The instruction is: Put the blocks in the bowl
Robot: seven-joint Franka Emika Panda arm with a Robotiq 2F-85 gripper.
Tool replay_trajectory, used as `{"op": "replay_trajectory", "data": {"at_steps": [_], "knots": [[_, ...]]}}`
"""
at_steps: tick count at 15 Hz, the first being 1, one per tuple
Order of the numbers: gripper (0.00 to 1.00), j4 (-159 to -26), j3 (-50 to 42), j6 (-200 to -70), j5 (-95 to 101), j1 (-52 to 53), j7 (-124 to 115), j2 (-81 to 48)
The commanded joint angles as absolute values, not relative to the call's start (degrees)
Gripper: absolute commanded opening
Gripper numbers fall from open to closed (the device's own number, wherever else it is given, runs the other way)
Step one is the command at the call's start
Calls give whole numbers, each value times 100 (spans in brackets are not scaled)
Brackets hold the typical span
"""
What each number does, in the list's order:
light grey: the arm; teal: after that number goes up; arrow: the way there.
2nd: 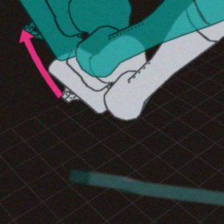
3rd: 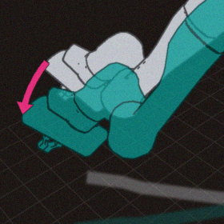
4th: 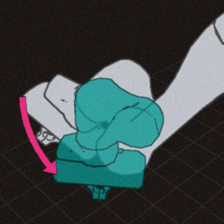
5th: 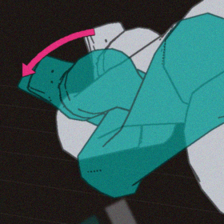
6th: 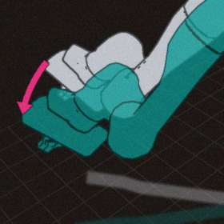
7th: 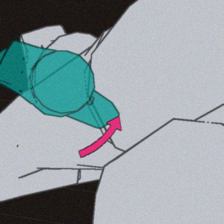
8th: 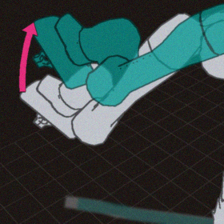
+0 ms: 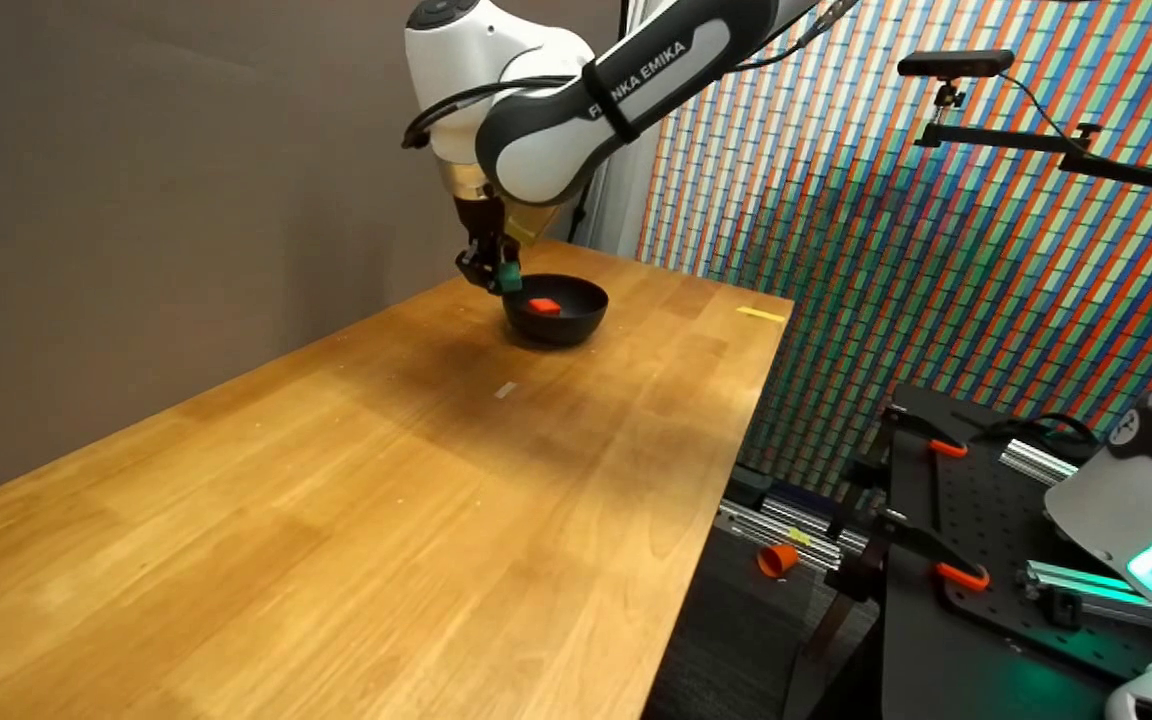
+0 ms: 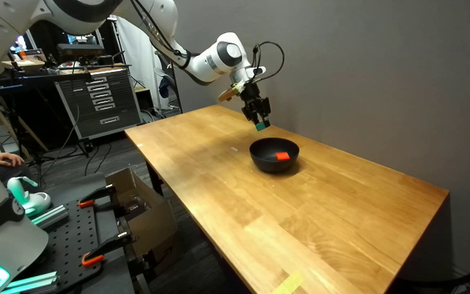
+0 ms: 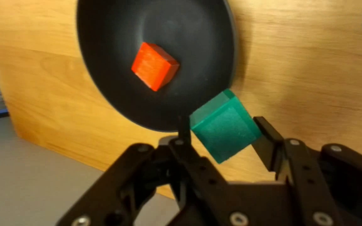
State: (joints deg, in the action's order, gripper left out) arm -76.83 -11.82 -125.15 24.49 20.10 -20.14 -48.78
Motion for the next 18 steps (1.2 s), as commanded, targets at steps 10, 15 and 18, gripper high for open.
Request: {"op": "replay_trajectory", "data": {"at_steps": [10,15,18], "knots": [[100,-10260,-761,-12012,2160,1277,-2071,-2643],[100,-11445,-200,-11432,1014,658,-960,-1328],[100,-11207,-150,-11262,900,598,-992,-1540]]}}
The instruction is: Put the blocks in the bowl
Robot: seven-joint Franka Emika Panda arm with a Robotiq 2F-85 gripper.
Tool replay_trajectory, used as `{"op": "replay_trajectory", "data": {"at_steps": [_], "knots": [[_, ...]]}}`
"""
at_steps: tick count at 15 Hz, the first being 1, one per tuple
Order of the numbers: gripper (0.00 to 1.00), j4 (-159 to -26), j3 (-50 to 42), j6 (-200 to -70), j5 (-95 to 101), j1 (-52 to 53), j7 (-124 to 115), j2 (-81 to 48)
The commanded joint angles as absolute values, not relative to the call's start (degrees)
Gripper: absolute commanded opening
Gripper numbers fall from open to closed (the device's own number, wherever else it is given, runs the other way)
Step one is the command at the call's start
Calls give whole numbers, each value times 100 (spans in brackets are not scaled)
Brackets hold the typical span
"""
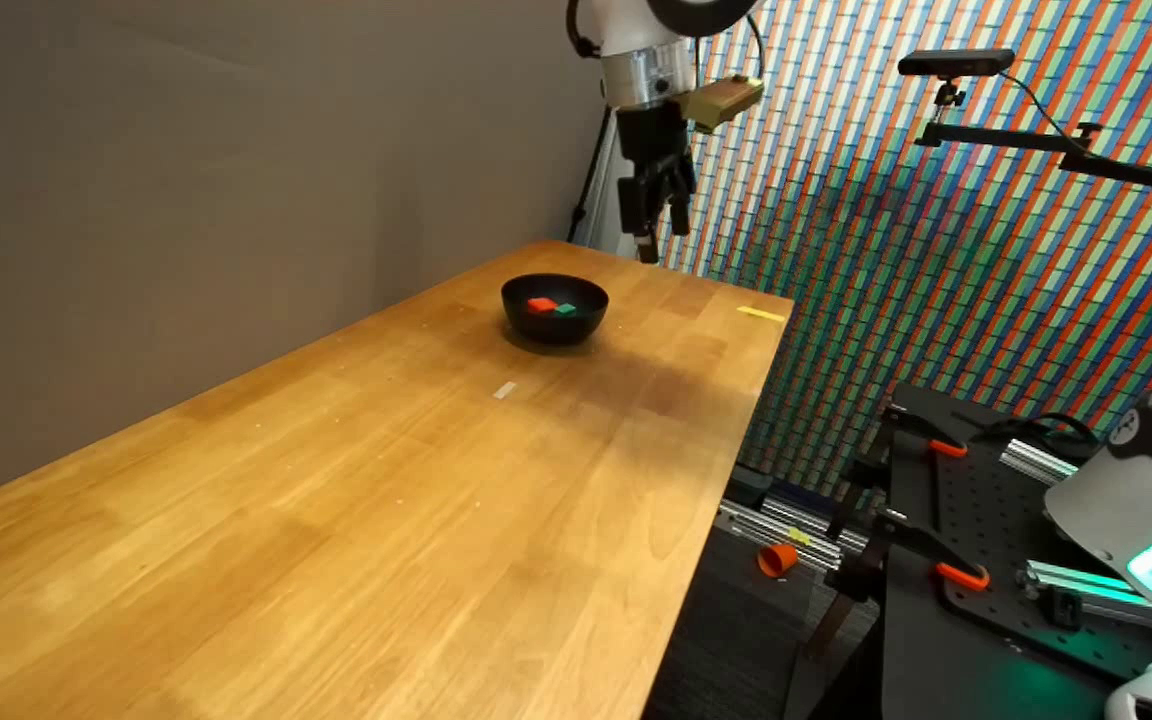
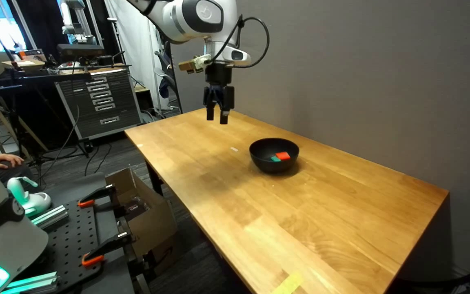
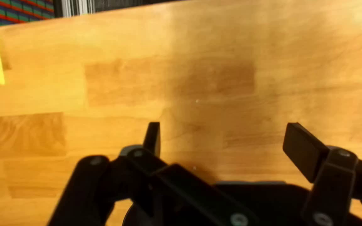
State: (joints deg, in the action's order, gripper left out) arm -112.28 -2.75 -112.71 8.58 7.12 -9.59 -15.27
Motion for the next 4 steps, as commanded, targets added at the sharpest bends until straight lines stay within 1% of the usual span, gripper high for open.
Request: {"op": "replay_trajectory", "data": {"at_steps": [1,4], "knots": [[100,-11423,-114,-11167,739,519,-836,-1280],[100,-11774,-89,-11136,635,435,-707,-893]]}}
